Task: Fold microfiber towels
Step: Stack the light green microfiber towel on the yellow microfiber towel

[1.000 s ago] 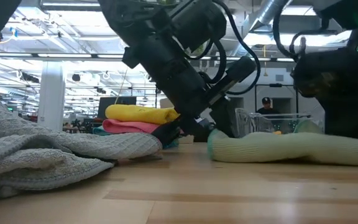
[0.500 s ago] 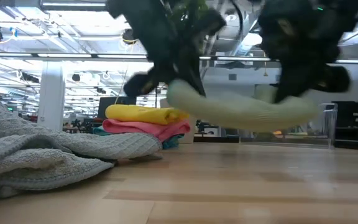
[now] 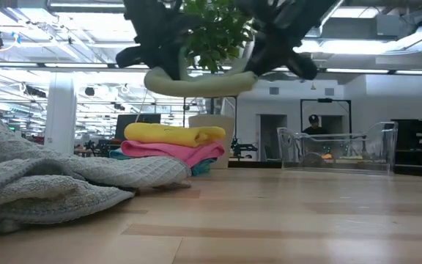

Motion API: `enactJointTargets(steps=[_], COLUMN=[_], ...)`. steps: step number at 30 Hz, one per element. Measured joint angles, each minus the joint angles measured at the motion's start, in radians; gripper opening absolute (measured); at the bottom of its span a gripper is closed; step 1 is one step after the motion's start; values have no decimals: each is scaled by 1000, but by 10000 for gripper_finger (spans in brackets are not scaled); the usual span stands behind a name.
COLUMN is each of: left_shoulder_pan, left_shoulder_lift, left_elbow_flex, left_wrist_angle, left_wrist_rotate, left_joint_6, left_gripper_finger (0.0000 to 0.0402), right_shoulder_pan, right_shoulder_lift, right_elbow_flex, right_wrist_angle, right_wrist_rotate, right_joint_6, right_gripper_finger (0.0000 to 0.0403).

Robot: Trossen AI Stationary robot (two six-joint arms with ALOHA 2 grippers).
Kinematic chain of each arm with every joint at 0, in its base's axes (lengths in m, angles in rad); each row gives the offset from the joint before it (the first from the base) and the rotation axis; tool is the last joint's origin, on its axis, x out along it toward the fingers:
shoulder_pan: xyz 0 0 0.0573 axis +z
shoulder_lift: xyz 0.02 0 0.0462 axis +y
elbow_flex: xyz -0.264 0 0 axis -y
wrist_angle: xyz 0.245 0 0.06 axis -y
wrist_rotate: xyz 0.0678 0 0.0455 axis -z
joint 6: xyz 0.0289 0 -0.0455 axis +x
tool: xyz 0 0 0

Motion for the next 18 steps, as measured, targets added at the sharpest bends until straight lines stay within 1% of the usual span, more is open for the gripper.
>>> enactJointTargets(steps=[3,6,8,10,12,14,18], left_shoulder_pan=[67,135,167,196,227,253,304], left_shoulder_lift=[-11,-9,-4,0,-1,-1,6], left_elbow_flex=[1,0,0,-1,-1,-1,0], left_wrist_angle=[-3,-12,-19,-44,-76,-86,-88], left_wrist_rotate=[6,49,46,48,51,60,75], left_joint_6=[96,171,210,244,276,320,404], left_gripper_finger=[10,10,10,13,15,15,14], right_shoulder_pan=[-64,-123,-148,-163,-165,-160,-157], right_shoulder_lift=[0,3,47,94,167,220,316], right_elbow_flex=[0,0,11,34,93,134,213], right_wrist_angle=[42,133,209,182,212,178,180], right_wrist_rotate=[-14,-74,-96,-120,-137,-131,-129], right_joint_6=[-10,-18,-29,-37,-57,-77,-94], right_gripper_finger=[19,19,19,19,19,19,19])
